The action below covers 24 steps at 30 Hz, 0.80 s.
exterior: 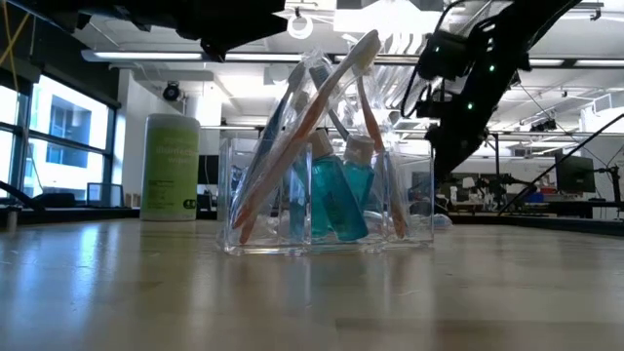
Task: Pick & Place toothbrushing station
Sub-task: Put the blue toothbrush into the transparent organizer
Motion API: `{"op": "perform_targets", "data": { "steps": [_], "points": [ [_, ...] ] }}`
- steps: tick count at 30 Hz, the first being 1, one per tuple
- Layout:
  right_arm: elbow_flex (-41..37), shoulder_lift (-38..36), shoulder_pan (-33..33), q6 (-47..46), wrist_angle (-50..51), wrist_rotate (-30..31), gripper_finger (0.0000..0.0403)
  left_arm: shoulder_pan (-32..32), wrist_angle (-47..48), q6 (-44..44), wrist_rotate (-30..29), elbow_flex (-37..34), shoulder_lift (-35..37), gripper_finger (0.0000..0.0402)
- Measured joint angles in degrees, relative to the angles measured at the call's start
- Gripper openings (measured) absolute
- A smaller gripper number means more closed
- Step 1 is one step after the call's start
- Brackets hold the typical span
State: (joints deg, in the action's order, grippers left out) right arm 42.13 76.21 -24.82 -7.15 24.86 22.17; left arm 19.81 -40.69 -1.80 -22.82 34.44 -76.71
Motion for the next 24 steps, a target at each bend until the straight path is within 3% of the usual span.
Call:
{"op": "perform_targets", "data": {
  "steps": [7, 24],
  "points": [
    [0.00, 4.50, -2.92, 1.77, -0.73, -11.93, 0.0217, 0.00, -0.07, 0.06, 0.01, 0.00, 0.19, 0.0183],
    [0.35, 18.13, -4.91, 5.10, -7.22, -11.77, 0.0211, 3.00, -0.26, 6.18, 0.10, 0.00, 0.20, 0.0183]
  ]
}}
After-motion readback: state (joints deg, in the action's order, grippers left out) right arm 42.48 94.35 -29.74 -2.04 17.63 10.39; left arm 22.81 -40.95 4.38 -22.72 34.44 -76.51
